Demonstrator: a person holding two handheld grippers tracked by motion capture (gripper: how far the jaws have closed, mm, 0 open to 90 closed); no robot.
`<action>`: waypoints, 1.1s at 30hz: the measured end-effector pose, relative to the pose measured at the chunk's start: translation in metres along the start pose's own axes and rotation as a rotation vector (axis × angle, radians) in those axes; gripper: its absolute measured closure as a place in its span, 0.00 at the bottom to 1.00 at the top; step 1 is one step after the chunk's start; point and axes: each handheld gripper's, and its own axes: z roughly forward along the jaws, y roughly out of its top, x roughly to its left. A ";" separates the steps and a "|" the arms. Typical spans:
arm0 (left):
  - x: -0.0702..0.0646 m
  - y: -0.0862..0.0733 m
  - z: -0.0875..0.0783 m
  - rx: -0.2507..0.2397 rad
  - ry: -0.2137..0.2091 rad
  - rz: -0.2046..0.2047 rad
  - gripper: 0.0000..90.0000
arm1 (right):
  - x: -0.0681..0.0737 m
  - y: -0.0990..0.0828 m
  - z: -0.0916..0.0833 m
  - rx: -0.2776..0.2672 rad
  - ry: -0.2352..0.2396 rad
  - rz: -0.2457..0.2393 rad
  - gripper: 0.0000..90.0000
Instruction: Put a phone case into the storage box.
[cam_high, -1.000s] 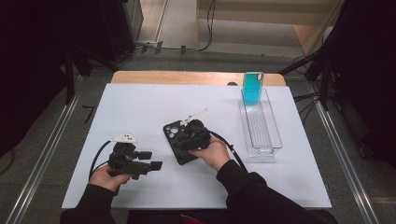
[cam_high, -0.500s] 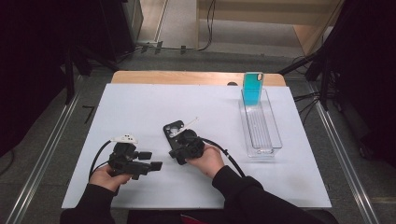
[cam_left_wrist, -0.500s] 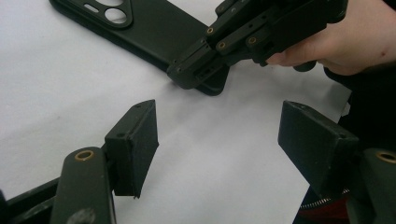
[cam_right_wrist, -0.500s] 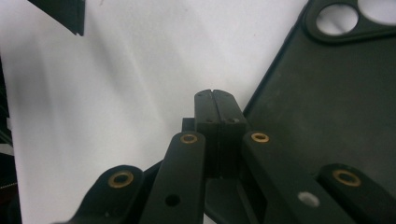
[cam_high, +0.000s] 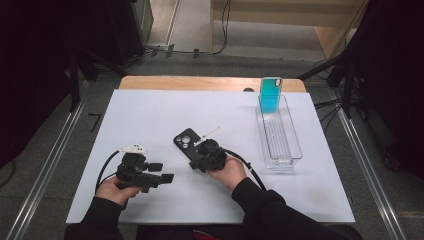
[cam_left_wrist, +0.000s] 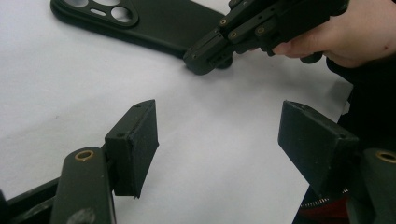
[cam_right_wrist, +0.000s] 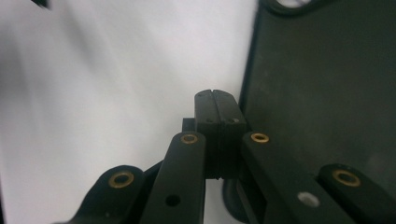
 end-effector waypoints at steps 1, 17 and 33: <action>0.000 0.000 0.000 0.000 0.000 0.000 0.32 | -0.002 -0.002 -0.001 -0.001 -0.001 0.003 0.97; -0.001 0.000 0.000 -0.004 -0.012 0.002 0.32 | -0.010 0.000 -0.039 -0.089 0.081 0.013 0.64; -0.004 0.000 0.003 -0.002 -0.030 0.011 0.32 | -0.016 -0.032 -0.106 -0.180 0.056 -0.030 0.35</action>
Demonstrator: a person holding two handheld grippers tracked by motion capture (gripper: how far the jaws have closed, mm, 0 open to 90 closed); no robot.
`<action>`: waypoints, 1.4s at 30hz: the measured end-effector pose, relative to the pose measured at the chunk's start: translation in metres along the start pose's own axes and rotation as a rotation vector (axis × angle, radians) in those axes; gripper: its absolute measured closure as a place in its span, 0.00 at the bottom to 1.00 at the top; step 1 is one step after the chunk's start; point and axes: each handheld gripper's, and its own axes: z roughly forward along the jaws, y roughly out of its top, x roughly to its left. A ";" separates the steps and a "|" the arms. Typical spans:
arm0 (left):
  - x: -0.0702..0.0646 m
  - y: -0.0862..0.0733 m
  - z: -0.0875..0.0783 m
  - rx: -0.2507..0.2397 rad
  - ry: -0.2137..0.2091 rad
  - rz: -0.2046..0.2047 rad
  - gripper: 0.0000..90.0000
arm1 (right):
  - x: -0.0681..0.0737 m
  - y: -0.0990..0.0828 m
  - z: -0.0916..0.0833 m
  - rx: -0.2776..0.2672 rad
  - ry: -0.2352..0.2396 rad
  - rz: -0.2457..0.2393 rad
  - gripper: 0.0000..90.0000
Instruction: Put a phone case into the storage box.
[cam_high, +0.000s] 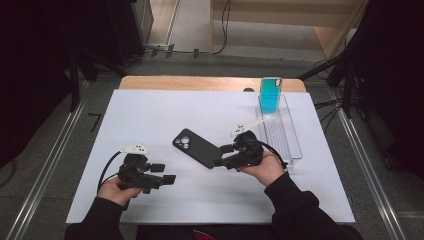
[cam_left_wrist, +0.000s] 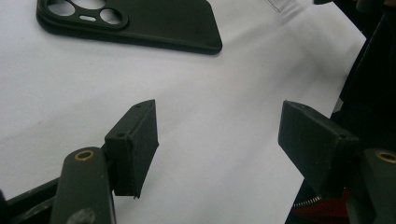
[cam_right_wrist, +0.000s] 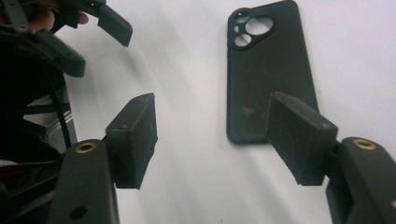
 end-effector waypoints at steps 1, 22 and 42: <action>0.000 0.000 0.000 0.000 0.000 0.001 0.32 | 0.000 -0.003 -0.004 -0.002 0.001 -0.002 0.34; -0.002 0.000 0.003 0.005 -0.004 0.015 0.32 | -0.015 -0.068 -0.061 -0.022 -0.026 0.041 0.33; -0.006 -0.006 0.002 -0.086 0.050 0.090 0.32 | -0.031 -0.113 -0.088 -0.064 -0.080 0.038 0.33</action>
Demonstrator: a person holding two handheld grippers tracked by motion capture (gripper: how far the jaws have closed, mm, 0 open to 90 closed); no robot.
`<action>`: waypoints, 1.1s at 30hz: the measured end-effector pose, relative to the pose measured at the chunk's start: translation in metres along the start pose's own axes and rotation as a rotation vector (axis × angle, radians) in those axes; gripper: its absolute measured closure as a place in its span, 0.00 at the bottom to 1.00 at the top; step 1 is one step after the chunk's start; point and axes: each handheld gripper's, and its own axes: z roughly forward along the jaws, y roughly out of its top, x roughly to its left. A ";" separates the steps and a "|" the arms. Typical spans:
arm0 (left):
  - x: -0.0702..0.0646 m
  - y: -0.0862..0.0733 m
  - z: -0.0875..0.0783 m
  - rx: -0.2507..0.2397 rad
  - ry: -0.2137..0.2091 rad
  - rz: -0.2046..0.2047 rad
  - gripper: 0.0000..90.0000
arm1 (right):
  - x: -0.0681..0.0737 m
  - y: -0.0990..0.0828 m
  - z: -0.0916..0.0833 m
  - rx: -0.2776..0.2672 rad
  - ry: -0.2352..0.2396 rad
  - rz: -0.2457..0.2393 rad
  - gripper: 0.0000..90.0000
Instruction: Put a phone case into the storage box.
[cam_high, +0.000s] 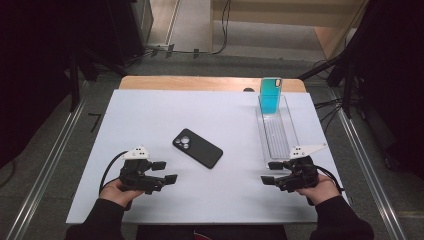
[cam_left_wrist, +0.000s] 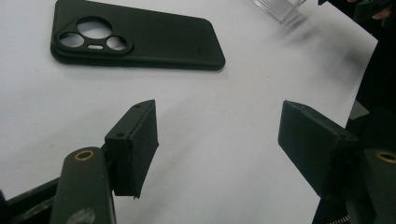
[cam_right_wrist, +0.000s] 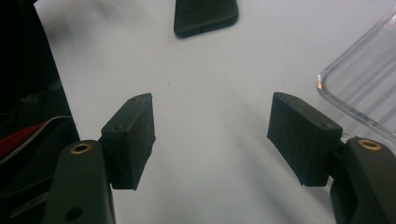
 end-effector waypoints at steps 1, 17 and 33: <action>0.000 0.000 0.000 -0.005 0.003 -0.002 0.32 | -0.001 -0.001 0.000 0.001 -0.004 0.004 0.33; 0.002 -0.004 0.002 0.003 0.008 -0.029 0.24 | 0.007 0.027 0.002 -0.051 0.021 0.040 0.26; 0.009 -0.002 -0.003 0.061 -0.074 -0.033 0.24 | 0.007 0.081 0.034 -0.045 -0.034 0.001 0.25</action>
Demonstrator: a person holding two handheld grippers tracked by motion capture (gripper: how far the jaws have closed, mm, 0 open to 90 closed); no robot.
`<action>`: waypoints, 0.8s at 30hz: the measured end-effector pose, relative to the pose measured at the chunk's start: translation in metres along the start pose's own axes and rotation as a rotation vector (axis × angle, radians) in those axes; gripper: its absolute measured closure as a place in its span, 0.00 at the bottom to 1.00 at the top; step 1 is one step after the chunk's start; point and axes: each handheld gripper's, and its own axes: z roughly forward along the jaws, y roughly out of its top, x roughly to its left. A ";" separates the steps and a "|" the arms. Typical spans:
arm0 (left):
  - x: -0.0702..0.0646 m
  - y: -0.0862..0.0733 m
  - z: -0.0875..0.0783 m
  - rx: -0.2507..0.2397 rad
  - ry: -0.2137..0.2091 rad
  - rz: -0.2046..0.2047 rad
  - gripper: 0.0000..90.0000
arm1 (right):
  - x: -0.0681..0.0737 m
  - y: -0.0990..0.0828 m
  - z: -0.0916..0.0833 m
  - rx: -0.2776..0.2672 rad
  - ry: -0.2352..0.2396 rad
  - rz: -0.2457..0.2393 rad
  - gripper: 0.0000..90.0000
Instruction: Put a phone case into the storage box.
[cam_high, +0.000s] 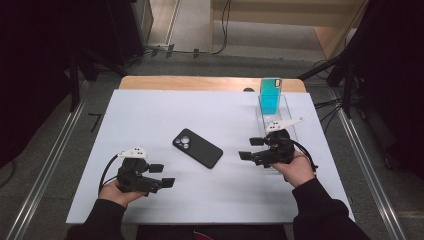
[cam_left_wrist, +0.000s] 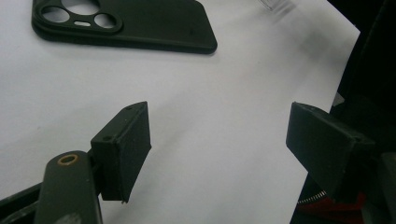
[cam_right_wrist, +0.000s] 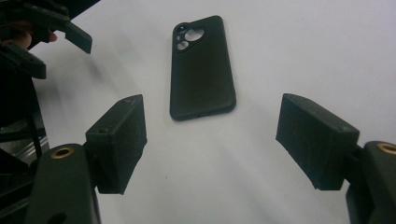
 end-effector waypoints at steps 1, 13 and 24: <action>0.001 0.000 0.000 0.002 -0.009 -0.005 0.24 | 0.000 0.002 0.002 0.003 0.000 -0.001 0.24; 0.000 0.002 -0.001 -0.007 -0.013 -0.016 0.30 | -0.002 0.033 0.033 0.019 0.013 -0.005 0.23; 0.004 0.004 -0.003 -0.036 -0.037 -0.062 0.35 | -0.002 0.052 0.066 0.030 0.005 -0.033 0.19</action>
